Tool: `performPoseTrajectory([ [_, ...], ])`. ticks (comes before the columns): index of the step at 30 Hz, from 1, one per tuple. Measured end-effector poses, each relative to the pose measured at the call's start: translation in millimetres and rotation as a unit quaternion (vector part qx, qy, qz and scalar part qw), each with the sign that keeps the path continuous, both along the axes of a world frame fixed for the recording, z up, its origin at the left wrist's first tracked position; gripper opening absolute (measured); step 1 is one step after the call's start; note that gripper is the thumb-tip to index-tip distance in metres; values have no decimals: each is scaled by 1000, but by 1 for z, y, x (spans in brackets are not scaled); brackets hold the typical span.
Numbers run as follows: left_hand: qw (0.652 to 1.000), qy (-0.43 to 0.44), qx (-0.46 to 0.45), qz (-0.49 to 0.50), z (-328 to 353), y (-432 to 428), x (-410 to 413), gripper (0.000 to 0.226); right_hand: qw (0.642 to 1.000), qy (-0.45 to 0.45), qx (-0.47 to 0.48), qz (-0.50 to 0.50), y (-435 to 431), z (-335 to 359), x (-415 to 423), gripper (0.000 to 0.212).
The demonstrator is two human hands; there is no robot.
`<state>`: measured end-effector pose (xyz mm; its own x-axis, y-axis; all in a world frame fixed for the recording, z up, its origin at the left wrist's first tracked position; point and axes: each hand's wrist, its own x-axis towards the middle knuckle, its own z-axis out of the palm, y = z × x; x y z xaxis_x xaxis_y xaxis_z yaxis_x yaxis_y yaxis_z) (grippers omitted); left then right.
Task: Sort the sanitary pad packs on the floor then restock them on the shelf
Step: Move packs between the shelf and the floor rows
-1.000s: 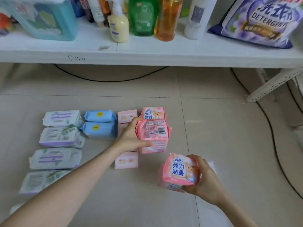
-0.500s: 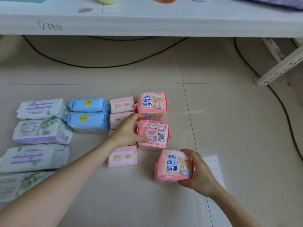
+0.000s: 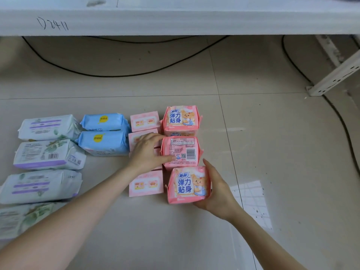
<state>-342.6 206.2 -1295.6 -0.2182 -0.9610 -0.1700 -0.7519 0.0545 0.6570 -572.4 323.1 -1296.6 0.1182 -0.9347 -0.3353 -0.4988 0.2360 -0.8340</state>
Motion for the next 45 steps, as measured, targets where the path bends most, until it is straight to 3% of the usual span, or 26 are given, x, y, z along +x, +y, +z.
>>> performPoseTrajectory([
  [16, 1000, -6, 30, 2, 8, -2, -1, 73, 1000, 12, -9, 18, -15, 3, 8, 111],
  [24, 999, -49, 13, -14, 9, -2, 0, 70, 995, 94, -9, 40, -12, 8, 9, 110],
  [30, 994, -111, -1, -12, 32, 27, 6, 63, 959, 259, 12, 109, 0, 39, 7, 103],
  [36, 976, -213, -4, -50, 79, 81, 21, 58, 912, 367, 18, 183, 24, 101, 15, 82],
  [45, 952, -289, 52, -88, 202, 140, 52, 58, 868, 417, 36, 265, 48, 222, 43, 76],
])
